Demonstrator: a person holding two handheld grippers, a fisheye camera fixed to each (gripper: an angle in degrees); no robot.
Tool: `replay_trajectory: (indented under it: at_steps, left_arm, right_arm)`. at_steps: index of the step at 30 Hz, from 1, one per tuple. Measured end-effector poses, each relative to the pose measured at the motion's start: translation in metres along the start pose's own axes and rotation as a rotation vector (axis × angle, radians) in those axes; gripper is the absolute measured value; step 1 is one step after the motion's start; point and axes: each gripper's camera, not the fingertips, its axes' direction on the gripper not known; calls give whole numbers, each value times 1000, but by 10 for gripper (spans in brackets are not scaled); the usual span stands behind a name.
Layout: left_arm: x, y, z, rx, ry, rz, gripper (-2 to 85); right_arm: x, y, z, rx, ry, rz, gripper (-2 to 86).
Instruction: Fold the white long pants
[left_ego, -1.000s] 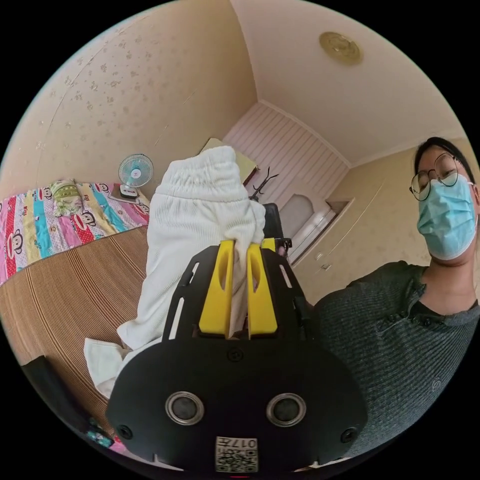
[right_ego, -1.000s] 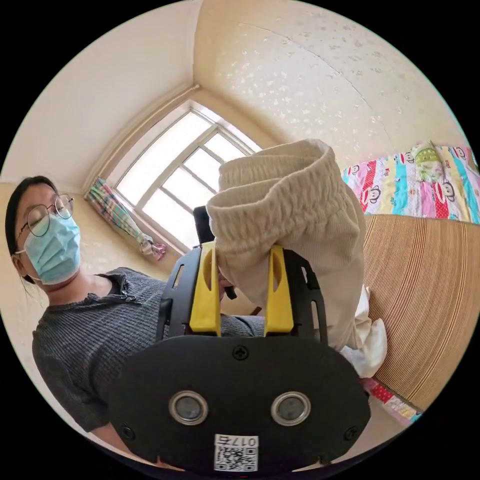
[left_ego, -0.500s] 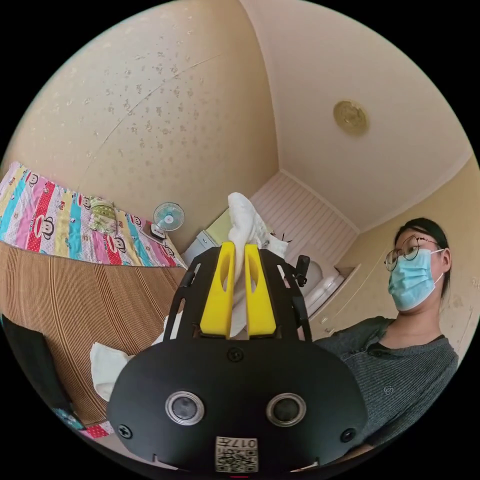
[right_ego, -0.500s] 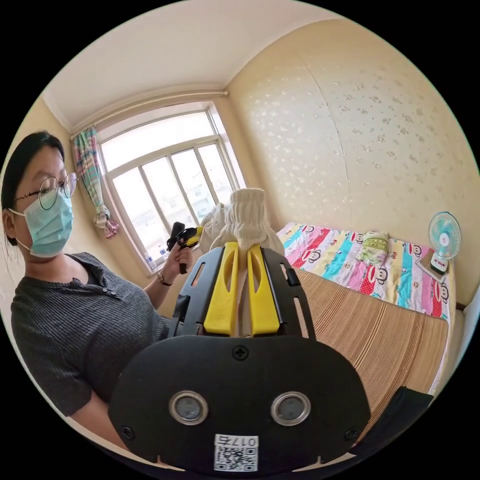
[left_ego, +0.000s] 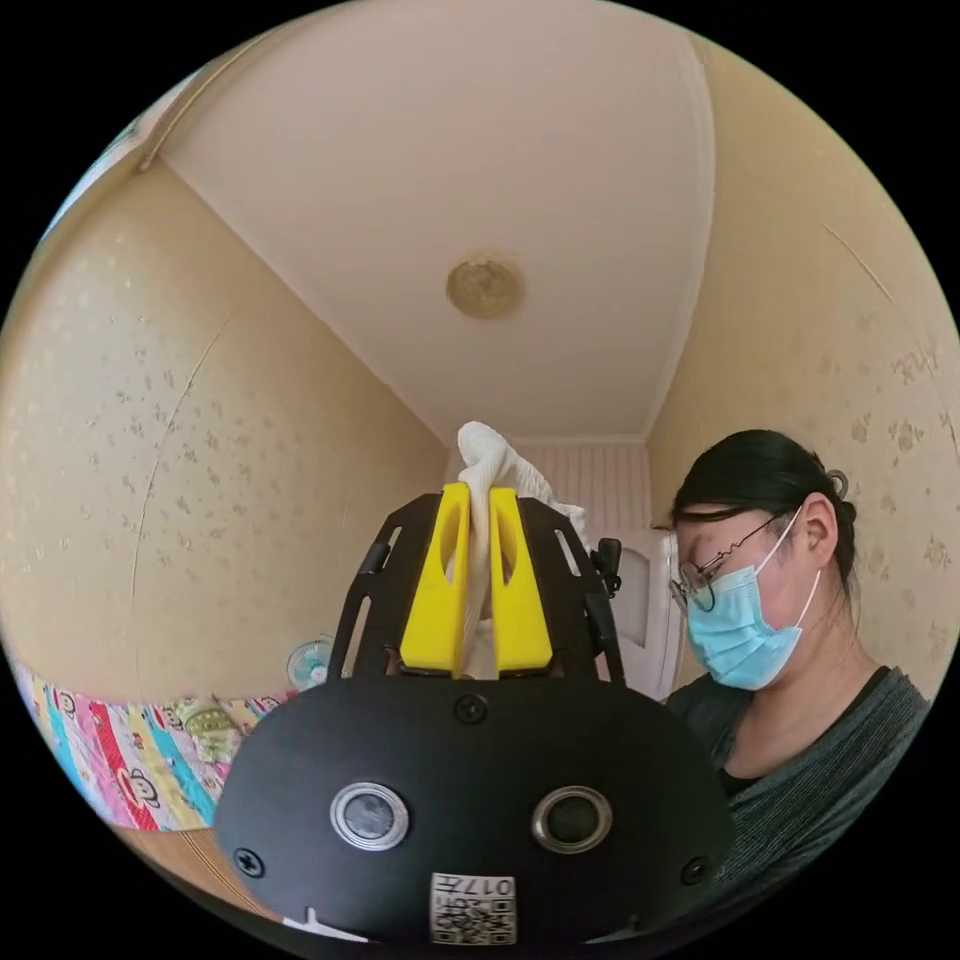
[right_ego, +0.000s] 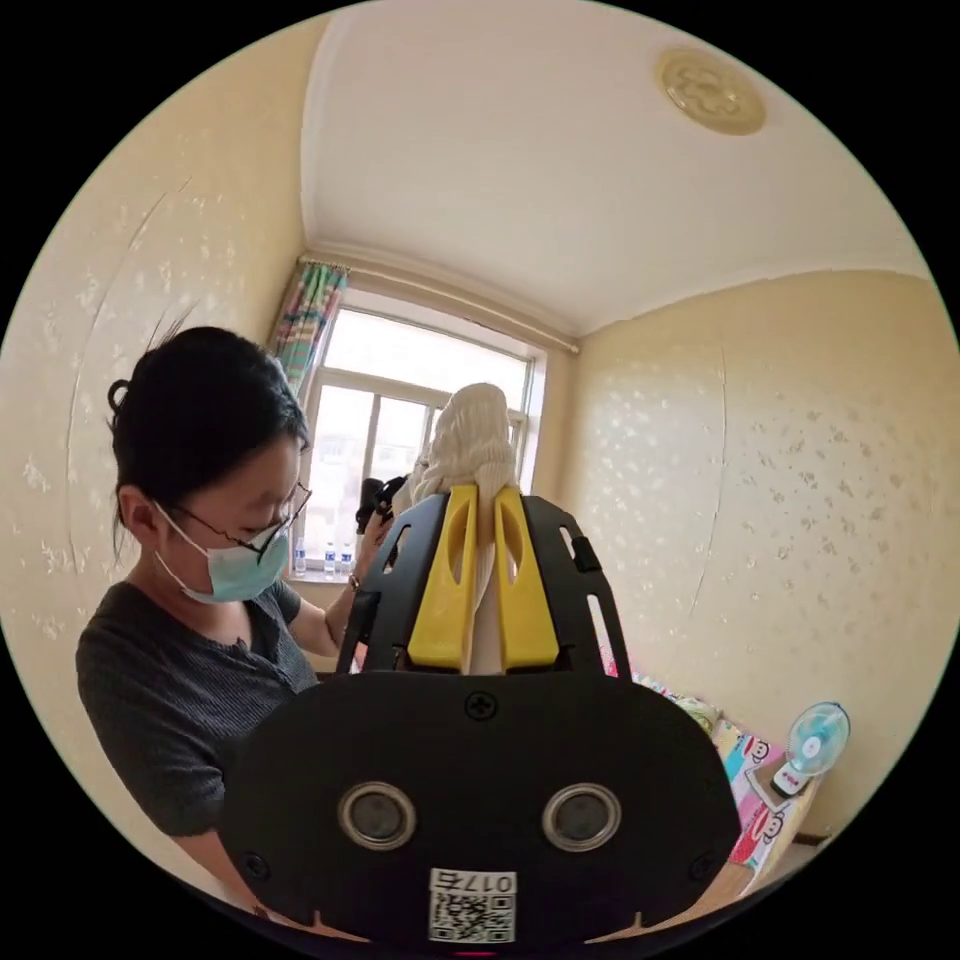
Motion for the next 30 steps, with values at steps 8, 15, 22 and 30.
replay_trajectory:
  at_steps: [8,15,22,30]
  left_arm:
    - [-44,31,11,66,-172,-121,35]
    - [-201,70,79,-83,-499,-289,32]
    - [-517,108,159,-472,-852,-568,57]
    - [-549,441,1,-1153,-1098,-915,52]
  right_arm:
    - [98,-26,-15,-132,-84,327,26]
    - [262,66,28,-272,-51,584,27]
    - [527,87,137,-326,362,617,48]
    - [552,384,144,-811,405,736,68]
